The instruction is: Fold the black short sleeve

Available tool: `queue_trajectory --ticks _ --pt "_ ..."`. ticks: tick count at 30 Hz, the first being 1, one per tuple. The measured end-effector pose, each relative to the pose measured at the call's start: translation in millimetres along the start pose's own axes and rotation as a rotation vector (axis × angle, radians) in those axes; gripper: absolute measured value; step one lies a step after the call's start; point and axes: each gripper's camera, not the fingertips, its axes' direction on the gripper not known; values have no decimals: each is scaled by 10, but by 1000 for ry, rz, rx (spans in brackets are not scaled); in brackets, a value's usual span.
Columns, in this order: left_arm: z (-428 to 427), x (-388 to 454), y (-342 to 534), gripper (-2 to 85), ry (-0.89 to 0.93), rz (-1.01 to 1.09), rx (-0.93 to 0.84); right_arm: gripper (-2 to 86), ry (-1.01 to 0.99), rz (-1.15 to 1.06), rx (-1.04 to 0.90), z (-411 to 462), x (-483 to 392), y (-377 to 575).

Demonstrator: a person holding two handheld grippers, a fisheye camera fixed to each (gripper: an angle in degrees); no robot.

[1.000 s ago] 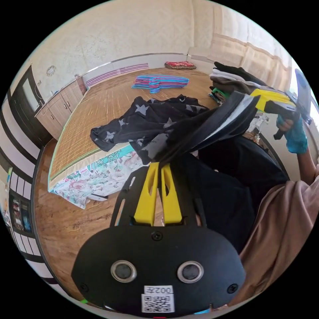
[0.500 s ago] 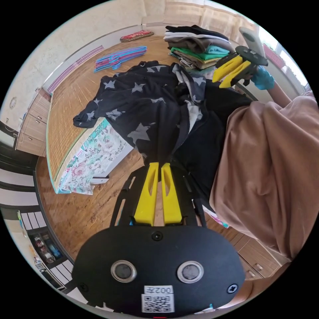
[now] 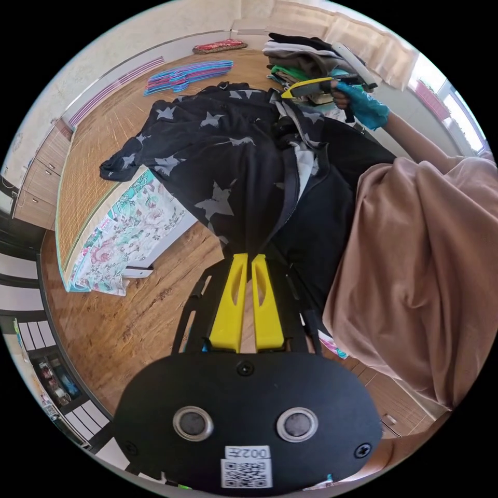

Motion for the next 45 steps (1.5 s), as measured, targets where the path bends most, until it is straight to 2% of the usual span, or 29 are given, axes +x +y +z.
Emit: queue_trajectory --ticks 2,5,9,15,17,22,27,33,36,40,45 --pt "54 -81 17 -10 14 -8 1 48 48 -5 -48 115 -101 89" --pt "60 -164 59 -10 20 -11 11 0 73 -25 -10 -101 -215 323" --pt "8 -264 128 -10 31 -13 36 -6 57 -75 80 -728 -263 713" --pt "-195 -400 224 -10 40 -13 93 -8 16 -145 237 -2188 -315 1419" --pt "-368 -432 265 -10 28 -11 128 -8 40 -175 279 -2757 -364 1660" --pt "-560 -479 344 -10 -35 8 105 -9 158 -223 262 -3444 -429 2083" --pt "-385 -501 385 -10 26 17 76 -9 73 -204 70 -3126 -185 2471" --pt "8 -464 259 -12 85 53 -24 3 12 -191 -217 -2161 -12 2822" --pt "-12 -481 205 -7 64 61 -51 42 15 -207 -199 -2211 -14 2685" --pt "-189 -530 118 4 37 68 -32 57 10 -224 -69 -2347 -26 2265" --pt "-258 -496 77 11 7 105 -53 70 -42 -254 18 -1989 -236 1672"
